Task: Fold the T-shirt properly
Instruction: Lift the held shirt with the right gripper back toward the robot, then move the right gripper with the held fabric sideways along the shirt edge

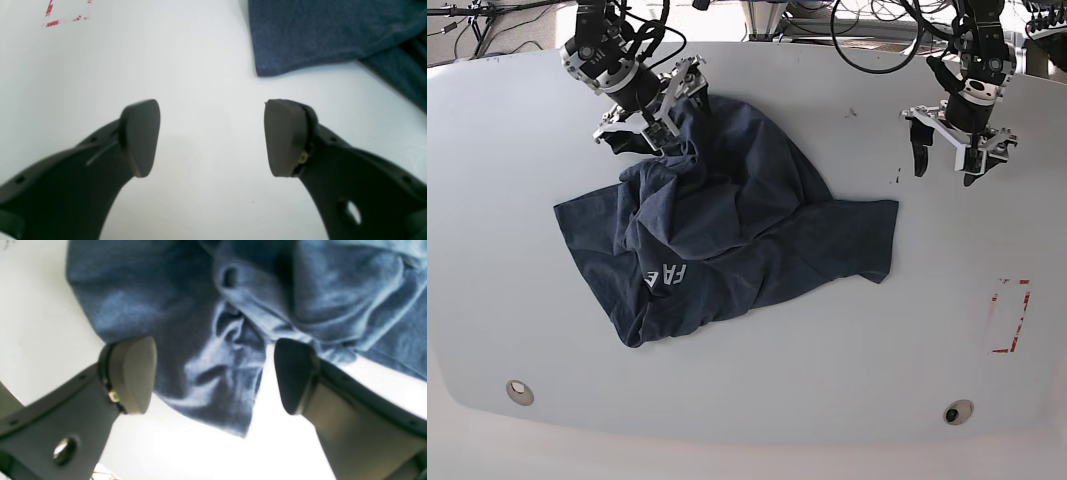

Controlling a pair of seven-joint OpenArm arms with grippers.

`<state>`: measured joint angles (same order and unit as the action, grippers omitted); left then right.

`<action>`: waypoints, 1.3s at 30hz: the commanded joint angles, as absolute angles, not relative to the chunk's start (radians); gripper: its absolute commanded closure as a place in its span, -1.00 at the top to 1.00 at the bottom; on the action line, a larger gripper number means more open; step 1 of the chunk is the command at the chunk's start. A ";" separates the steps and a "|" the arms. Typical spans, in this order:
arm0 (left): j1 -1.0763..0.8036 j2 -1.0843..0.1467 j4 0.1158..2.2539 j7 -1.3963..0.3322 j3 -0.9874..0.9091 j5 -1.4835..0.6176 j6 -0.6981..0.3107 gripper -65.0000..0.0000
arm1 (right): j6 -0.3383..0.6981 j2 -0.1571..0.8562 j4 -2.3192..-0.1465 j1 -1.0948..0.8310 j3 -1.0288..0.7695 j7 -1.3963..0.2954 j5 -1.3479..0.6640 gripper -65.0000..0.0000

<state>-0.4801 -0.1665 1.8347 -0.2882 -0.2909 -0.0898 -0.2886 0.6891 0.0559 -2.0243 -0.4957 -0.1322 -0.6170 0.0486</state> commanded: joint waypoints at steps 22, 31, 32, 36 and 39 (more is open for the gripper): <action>-0.478 -0.171 1.854 -0.262 -0.292 -0.099 -0.285 0.41 | 0.698 0.084 -2.038 -0.386 -0.361 -0.625 0.036 0.60; -0.478 -0.171 1.853 -0.262 -0.292 -0.099 -0.285 0.41 | 0.698 0.157 -1.992 -0.222 -0.449 -0.720 0.044 0.60; -0.478 -0.171 1.853 -0.262 -0.292 -0.099 -0.285 0.41 | 0.698 0.160 -1.982 -0.205 -0.455 -0.720 0.044 0.60; -0.478 -0.171 1.853 -0.262 -0.291 -0.099 -0.285 0.41 | 0.698 0.191 -1.910 -0.127 -0.463 -0.720 0.045 0.60; -0.478 -0.171 1.853 -0.262 -0.274 -0.099 -0.285 0.41 | 0.698 0.216 -1.847 -0.081 -0.463 -0.720 0.045 0.60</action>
